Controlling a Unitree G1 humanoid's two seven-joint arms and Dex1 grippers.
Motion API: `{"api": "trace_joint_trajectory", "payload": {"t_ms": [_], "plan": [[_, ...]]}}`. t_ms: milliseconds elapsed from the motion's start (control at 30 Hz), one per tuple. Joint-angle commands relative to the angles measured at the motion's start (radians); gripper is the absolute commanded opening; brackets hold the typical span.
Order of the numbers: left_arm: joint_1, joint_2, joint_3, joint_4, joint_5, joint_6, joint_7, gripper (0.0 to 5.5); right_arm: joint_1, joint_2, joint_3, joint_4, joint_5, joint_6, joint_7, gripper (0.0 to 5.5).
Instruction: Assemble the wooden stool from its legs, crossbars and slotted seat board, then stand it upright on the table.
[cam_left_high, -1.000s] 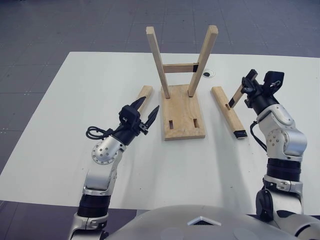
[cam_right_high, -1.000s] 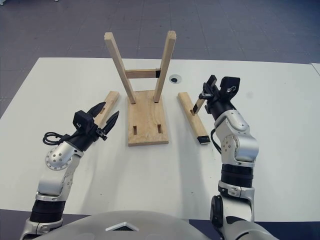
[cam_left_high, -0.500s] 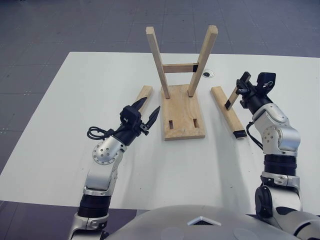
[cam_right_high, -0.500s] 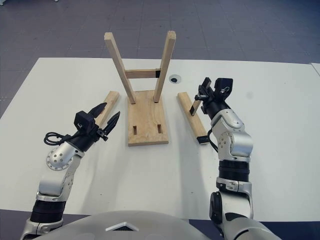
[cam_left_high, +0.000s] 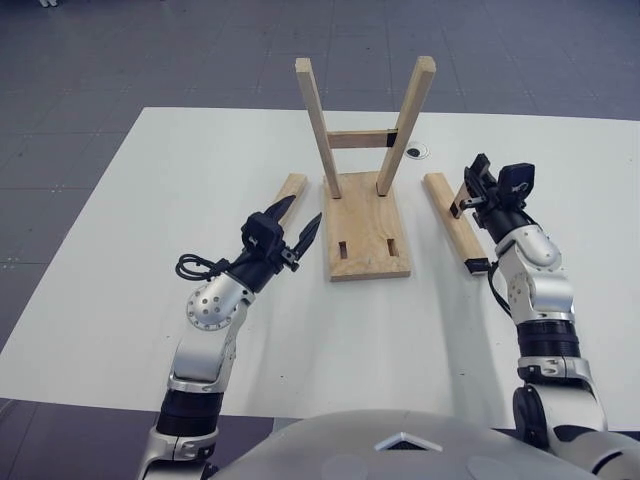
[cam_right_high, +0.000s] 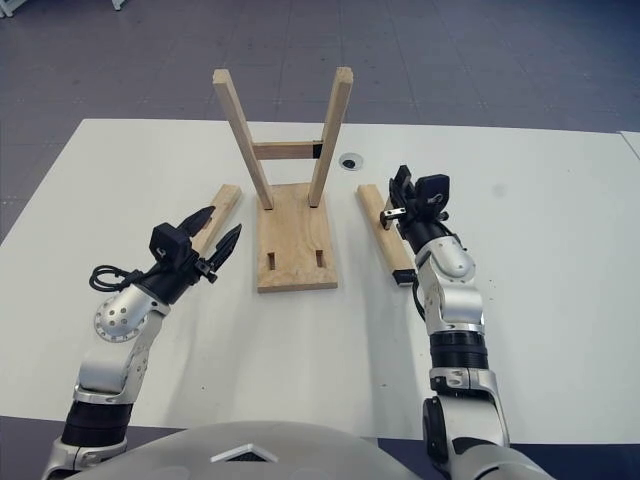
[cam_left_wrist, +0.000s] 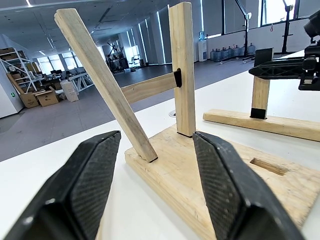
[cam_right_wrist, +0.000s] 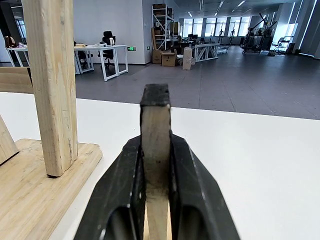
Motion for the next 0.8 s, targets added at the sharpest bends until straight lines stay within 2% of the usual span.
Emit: {"api": "trace_joint_trajectory", "payload": {"t_ms": [33, 500, 800], "plan": [[-0.009, -0.002, 0.000, -0.004, 0.010, 0.011, 0.013, 2.67, 0.134, 0.032, -0.006, 0.091, -0.010, 0.084, -0.024, 0.41], [-0.014, -0.007, -0.002, 0.004, 0.012, 0.002, 0.009, 2.67, -0.002, -0.021, 0.020, -0.108, -0.009, 0.377, -0.060, 0.41], [-0.011, -0.010, -0.001, 0.006, 0.015, -0.001, 0.008, 2.67, -0.050, -0.020, -0.031, -0.237, 0.006, 0.444, -0.102, 2.18]]}}
